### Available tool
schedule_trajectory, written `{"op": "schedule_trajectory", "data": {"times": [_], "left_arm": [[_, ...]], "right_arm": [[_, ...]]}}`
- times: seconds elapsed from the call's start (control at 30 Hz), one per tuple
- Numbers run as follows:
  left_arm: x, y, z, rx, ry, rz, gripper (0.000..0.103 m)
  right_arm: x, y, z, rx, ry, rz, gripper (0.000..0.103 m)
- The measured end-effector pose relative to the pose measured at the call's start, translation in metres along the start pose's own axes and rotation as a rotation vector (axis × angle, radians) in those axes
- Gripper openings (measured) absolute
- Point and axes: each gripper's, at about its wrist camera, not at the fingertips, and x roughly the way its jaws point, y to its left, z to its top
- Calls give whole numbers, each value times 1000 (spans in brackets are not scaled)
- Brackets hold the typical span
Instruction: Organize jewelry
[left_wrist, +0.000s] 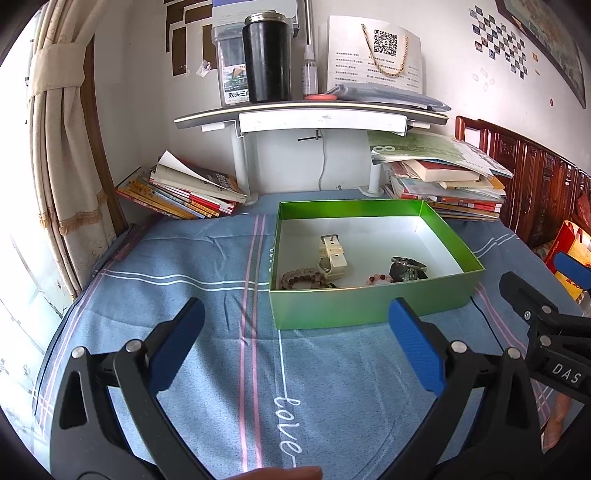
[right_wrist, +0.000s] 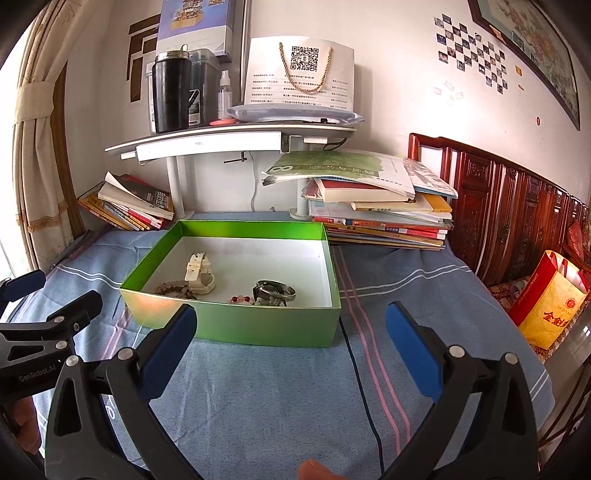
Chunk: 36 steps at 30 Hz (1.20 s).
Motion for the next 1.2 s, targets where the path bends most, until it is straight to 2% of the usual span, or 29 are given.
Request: {"op": "schedule_trajectory", "data": {"times": [1.2], "left_arm": [[0,-1,-1,2,4,7,99]], "right_arm": [[4,2,-5,11,17,-4,100]]}}
